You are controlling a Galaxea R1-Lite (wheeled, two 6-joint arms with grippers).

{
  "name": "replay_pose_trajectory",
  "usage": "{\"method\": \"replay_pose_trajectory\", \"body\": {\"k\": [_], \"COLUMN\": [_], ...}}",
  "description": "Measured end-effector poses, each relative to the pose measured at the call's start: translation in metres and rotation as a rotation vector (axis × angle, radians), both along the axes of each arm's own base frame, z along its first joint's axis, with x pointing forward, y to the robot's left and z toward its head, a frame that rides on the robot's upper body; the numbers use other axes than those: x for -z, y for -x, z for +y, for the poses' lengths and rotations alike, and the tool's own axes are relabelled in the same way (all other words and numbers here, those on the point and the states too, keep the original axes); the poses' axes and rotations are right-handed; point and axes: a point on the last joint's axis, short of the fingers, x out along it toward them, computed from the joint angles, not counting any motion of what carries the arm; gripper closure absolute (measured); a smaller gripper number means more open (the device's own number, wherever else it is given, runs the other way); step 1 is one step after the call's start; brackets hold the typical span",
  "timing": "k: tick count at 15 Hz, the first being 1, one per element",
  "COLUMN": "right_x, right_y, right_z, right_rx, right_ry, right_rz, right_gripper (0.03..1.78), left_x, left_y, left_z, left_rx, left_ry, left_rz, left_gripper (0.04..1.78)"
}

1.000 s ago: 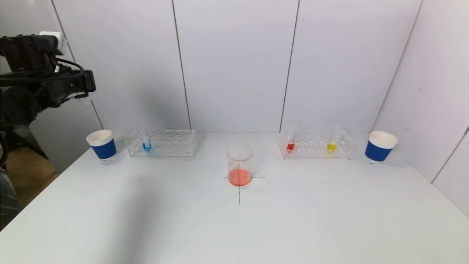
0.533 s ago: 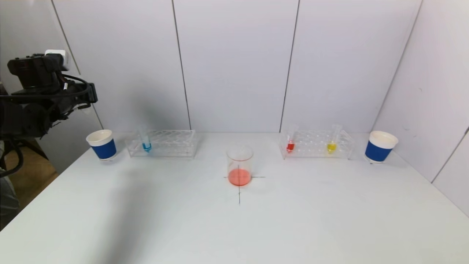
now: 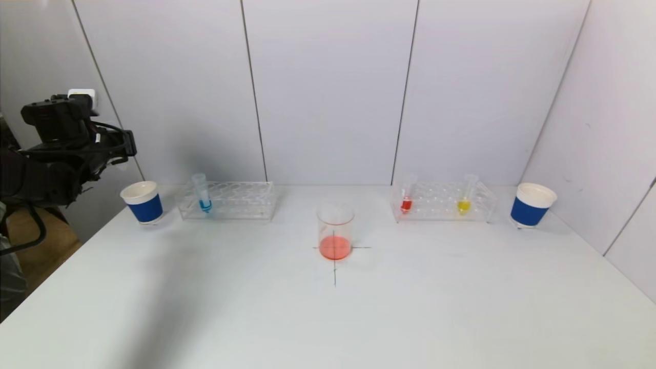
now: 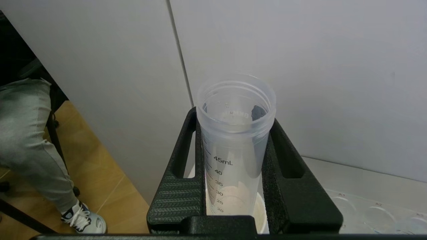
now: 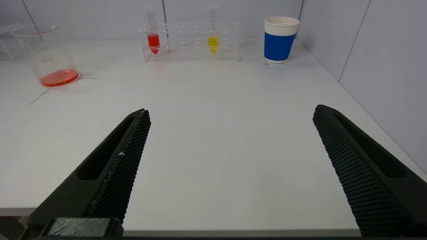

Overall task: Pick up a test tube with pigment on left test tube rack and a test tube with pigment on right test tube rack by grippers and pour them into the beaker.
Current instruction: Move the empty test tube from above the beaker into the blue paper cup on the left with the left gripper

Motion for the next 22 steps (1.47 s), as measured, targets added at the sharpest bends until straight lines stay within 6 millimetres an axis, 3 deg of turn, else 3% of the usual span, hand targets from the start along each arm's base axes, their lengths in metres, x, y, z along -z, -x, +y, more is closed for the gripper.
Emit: {"method": "replay_pose_trajectory", "body": {"k": [10,22], "right_x": [0.000,0.000], "right_y": [0.000,0.000], "right_z": [0.000,0.000], "right_rx": [0.000,0.000], "right_ry": [0.000,0.000], "right_rz": [0.000,0.000], "right_gripper": [0.04,0.04], "left_x": [0.058,0.099], "left_y": [-0.027,-0.040], "left_z": [0.014,0.022], "left_rx": [0.015,0.008], "left_ry": [0.013,0.019], "left_rz": [0.050,0.069], "left_gripper": [1.33,1.33]}}
